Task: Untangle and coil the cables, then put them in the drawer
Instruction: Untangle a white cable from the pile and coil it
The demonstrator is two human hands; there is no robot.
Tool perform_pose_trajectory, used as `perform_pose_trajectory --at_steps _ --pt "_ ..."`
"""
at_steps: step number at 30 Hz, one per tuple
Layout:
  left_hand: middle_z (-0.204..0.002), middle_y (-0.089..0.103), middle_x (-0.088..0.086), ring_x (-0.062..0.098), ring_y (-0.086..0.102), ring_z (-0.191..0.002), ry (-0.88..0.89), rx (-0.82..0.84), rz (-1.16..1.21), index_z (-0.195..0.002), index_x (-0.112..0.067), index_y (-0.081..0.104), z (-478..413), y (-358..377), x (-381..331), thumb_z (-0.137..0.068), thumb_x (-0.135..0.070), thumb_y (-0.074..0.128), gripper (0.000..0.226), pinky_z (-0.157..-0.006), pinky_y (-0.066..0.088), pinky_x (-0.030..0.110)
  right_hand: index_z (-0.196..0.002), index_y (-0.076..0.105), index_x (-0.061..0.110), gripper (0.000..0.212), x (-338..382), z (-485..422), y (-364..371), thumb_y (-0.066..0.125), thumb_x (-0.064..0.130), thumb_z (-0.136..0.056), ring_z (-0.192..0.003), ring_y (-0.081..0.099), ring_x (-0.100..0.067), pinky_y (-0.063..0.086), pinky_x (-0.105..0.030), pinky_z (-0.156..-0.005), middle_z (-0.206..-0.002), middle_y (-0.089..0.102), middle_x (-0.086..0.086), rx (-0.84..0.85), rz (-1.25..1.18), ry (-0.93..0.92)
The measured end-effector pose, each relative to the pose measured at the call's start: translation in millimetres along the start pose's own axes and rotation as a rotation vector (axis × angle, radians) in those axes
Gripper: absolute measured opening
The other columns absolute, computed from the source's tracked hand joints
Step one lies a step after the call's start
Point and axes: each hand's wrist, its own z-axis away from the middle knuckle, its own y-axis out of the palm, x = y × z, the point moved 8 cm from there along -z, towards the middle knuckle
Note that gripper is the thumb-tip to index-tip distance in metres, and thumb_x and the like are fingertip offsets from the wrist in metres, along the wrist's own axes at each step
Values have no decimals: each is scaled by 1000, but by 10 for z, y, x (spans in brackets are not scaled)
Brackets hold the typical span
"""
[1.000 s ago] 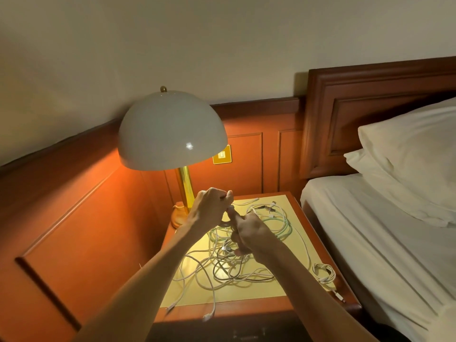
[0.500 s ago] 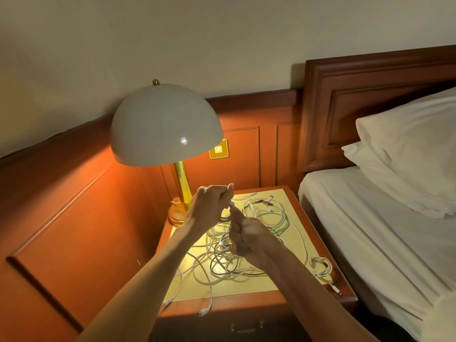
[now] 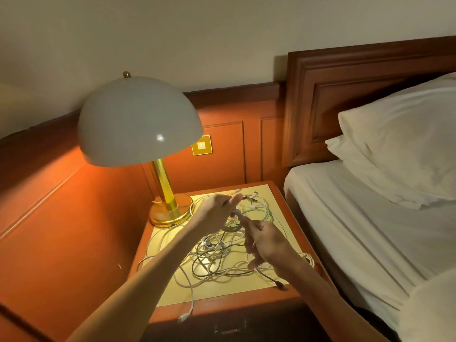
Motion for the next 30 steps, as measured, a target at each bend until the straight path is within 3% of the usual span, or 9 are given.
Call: perform_pose_trajectory --at_steps 4,6,8,11,14,18,21,24,30 --pt "-95 63 -2 17 60 -83 -192 379 428 -108 -8 57 -48 804 -38 -103 -45 35 44 -70 51 28 -86 68 13 32 -308 -186 -705 51 35 -103 -59 70 -20 63 -44 -62 -88 73 -7 -170 141 18" --pt "-107 62 9 22 62 -94 -223 399 523 -114 -4 54 -206 1091 -55 -103 -42 38 43 -79 54 33 -85 70 15 27 -454 -331 -1011 60 36 -98 -70 74 -27 62 -50 -68 -88 75 -6 -263 126 19" --pt "-102 59 13 23 61 -86 -279 345 567 -114 -2 57 -372 1316 -88 -103 -39 41 42 -78 53 39 -85 72 9 28 -585 -454 -1271 67 35 -93 -70 75 -30 62 -53 -68 -84 76 -10 -343 48 44" --pt "-88 61 13 23 64 -74 -368 299 637 -115 0 59 -552 1587 -158 -103 -33 45 39 -70 53 35 -86 72 7 27 -713 -627 -1596 72 33 -90 -66 74 -25 63 -44 -65 -80 75 -9 -453 4 66" --pt "-77 71 6 22 71 -77 -438 340 652 -108 -4 68 -665 1782 -122 -101 -35 50 36 -69 59 33 -97 66 18 18 -718 -741 -1844 73 32 -89 -75 68 -14 59 -28 -59 -89 68 2 -551 204 22" --pt "-75 70 6 20 70 -66 -569 255 429 -94 -3 70 -761 1918 173 -101 -39 48 43 -68 62 36 -95 75 17 10 -868 -894 -1948 71 26 -91 -76 72 -20 63 -40 -68 -82 69 5 -508 365 27" --pt "-82 72 7 21 73 -66 -528 278 78 -98 -2 68 -760 1966 270 -95 -37 58 37 -65 62 35 -96 74 19 10 -990 -964 -1971 71 27 -91 -58 68 -13 62 -30 -58 -78 68 4 -493 514 48" --pt "-86 68 7 20 70 -79 -460 371 -235 -106 -3 67 -711 2010 227 -92 -30 63 31 -67 57 27 -97 75 18 12 -1032 -1001 -1982 71 27 -91 -58 62 -9 59 -26 -63 -84 72 1 -500 648 44" --pt "-86 70 7 20 71 -83 -385 426 -462 -102 0 70 -754 2040 201 -90 -22 66 25 -74 57 29 -92 73 18 13 -1091 -1043 -2065 71 30 -91 -56 66 -16 60 -28 -56 -77 69 1 -494 651 107"
